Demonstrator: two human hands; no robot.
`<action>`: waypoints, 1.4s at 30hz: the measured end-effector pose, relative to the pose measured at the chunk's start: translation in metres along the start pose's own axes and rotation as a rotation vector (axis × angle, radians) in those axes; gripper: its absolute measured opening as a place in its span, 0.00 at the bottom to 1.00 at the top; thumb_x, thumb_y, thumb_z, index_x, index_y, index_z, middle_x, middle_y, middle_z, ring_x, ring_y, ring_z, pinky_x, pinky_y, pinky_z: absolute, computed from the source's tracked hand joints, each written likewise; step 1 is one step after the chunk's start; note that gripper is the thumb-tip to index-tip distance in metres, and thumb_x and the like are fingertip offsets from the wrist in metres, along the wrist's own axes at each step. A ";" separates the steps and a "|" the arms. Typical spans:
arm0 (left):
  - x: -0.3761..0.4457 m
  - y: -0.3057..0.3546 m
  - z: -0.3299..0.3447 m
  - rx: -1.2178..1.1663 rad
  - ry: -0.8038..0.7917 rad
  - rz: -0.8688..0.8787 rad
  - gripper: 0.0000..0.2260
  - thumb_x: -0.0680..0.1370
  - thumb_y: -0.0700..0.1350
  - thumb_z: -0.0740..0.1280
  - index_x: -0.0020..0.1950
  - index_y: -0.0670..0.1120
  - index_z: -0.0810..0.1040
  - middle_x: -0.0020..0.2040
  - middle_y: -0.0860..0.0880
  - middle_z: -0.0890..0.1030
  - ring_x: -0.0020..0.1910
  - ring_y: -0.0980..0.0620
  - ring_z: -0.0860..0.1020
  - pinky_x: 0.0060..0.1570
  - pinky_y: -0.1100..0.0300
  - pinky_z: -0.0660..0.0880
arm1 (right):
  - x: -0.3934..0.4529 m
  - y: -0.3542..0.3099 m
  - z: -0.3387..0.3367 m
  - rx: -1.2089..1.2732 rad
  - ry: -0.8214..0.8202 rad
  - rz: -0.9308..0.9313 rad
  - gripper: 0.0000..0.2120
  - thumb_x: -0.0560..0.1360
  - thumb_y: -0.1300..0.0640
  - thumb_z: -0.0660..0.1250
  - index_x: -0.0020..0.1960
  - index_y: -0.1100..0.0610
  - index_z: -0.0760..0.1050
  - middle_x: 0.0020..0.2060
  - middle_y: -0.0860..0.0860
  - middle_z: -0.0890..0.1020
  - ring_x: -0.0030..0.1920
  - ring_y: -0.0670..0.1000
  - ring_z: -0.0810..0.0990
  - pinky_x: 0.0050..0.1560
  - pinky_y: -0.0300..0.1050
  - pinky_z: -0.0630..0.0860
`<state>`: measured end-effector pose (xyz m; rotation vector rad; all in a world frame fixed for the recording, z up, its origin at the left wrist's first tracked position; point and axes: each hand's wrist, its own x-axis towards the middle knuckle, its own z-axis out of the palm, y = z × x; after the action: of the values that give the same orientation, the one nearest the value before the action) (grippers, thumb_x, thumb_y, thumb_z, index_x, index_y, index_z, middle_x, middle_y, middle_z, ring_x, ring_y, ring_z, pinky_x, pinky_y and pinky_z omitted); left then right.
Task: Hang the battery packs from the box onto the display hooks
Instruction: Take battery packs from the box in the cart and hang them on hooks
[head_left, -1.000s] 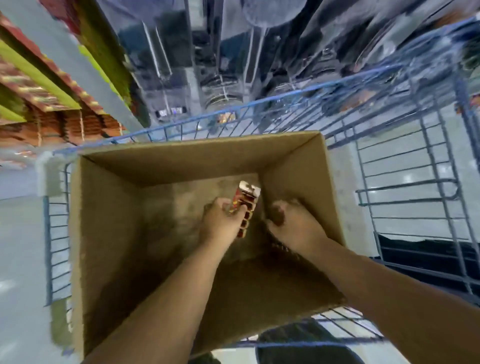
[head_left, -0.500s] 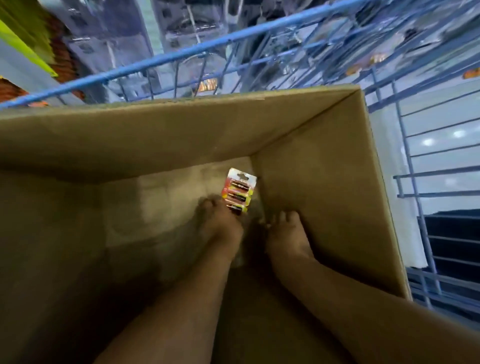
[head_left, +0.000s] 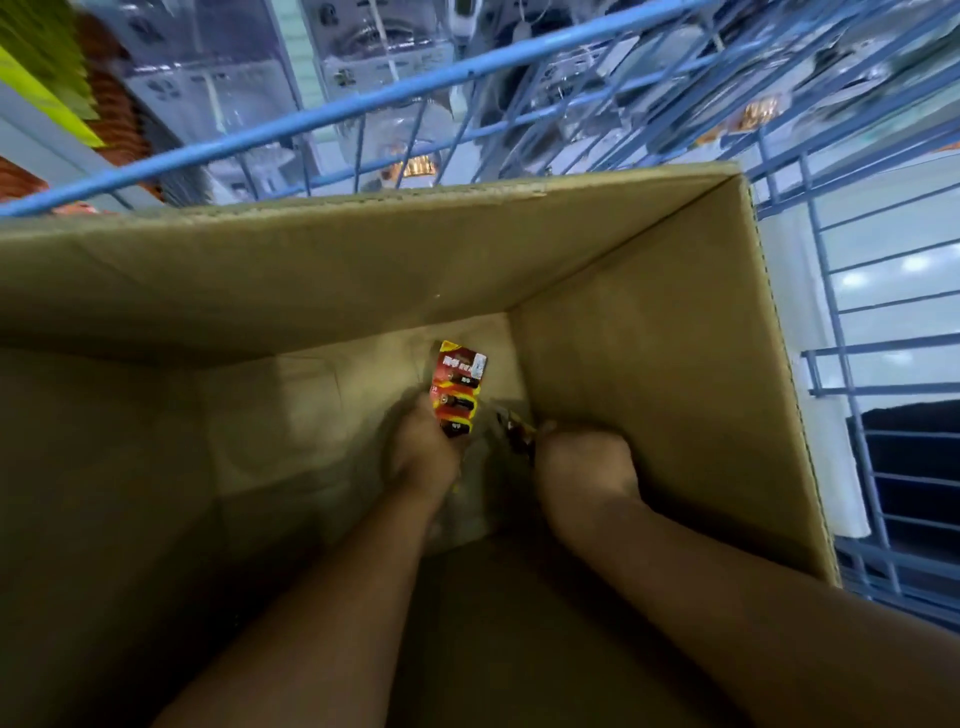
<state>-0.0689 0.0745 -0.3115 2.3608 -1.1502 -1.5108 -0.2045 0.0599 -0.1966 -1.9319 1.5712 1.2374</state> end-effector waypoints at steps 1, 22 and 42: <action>-0.005 -0.006 -0.006 -0.109 -0.017 -0.047 0.20 0.77 0.44 0.76 0.67 0.47 0.75 0.55 0.48 0.82 0.52 0.46 0.81 0.44 0.56 0.79 | -0.005 0.002 -0.007 0.139 0.012 0.030 0.12 0.83 0.60 0.63 0.65 0.54 0.74 0.59 0.52 0.83 0.58 0.55 0.83 0.47 0.46 0.74; -0.238 0.049 -0.246 -0.900 -0.122 0.097 0.13 0.80 0.47 0.72 0.64 0.55 0.79 0.53 0.48 0.88 0.49 0.45 0.88 0.44 0.49 0.83 | -0.205 0.056 -0.108 1.964 0.215 -0.250 0.25 0.74 0.53 0.74 0.69 0.46 0.75 0.59 0.51 0.86 0.60 0.55 0.86 0.59 0.59 0.81; -0.470 -0.003 -0.401 -1.042 0.717 0.303 0.09 0.83 0.48 0.69 0.63 0.54 0.80 0.50 0.46 0.88 0.45 0.47 0.88 0.39 0.53 0.83 | -0.343 -0.090 -0.274 1.740 -0.022 -0.947 0.18 0.72 0.48 0.73 0.60 0.49 0.80 0.47 0.56 0.88 0.43 0.58 0.88 0.40 0.55 0.84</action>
<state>0.1586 0.2629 0.2311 1.6218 -0.3483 -0.7189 -0.0120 0.0944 0.2068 -0.9961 0.7589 -0.5049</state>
